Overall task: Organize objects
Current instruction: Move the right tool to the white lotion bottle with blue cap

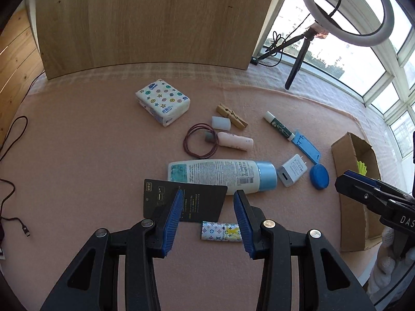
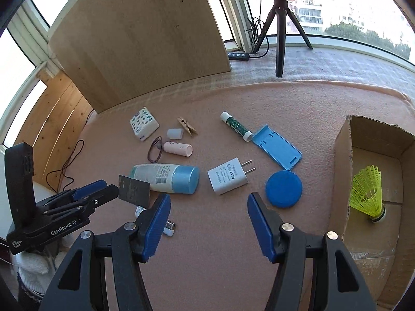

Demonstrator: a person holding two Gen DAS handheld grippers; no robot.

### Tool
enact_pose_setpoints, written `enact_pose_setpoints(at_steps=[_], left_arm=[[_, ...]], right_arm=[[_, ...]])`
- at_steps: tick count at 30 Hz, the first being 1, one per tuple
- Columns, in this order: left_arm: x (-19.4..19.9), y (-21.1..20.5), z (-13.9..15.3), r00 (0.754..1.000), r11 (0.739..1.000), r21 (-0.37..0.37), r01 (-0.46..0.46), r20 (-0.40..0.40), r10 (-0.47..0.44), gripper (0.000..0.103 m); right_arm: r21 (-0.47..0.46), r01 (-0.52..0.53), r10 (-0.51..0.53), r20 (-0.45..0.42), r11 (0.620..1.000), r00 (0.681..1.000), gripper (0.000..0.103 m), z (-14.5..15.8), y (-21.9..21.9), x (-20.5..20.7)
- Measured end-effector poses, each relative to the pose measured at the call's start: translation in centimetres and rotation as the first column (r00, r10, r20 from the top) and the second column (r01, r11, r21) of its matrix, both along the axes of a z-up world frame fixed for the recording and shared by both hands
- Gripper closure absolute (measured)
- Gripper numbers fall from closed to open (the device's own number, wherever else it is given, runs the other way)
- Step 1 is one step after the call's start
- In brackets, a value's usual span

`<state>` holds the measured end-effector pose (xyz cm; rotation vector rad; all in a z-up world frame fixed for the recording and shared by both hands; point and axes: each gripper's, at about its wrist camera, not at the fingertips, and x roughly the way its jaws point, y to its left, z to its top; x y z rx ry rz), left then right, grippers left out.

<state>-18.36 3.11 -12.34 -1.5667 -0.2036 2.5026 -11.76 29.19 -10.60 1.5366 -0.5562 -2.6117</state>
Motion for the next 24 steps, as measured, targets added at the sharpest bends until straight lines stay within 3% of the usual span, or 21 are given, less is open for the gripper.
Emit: enact_pose_setpoints(at_steps=[7, 15, 19, 20, 24], left_arm=[[-3.5, -3.0, -2.1, 0.996, 0.997, 0.054, -0.064, 0.071, 0.060, 0.059], [-5.6, -4.2, -5.2, 0.983, 0.984, 0.135, -0.119, 0.154, 0.098, 0.061], [-6.4, -3.7, -6.3, 0.981, 0.980, 0.161, -0.115, 0.175, 0.086, 0.062], [-6.5, -3.5, -6.5, 0.981, 0.981, 0.162, -0.105, 0.181, 0.076, 0.069], [-6.5, -2.0, -6.6, 0.987, 0.989, 0.135, -0.058, 0.159, 0.036, 0.071]], right_arm=[[-0.091, -0.068, 0.075, 0.080, 0.994, 0.994, 0.055, -2.5, -3.0, -5.7], [-0.096, -0.091, 0.106, 0.165, 0.991, 0.980, 0.057, -5.9, -5.1, -10.2], [-0.083, -0.107, 0.121, 0.190, 0.991, 0.974, 0.057, -6.9, -5.7, -11.1], [-0.086, -0.112, 0.127, 0.196, 0.990, 0.972, 0.057, -7.2, -5.9, -11.2], [-0.085, -0.143, 0.158, 0.206, 0.986, 0.966, 0.057, -7.7, -6.2, -10.5]])
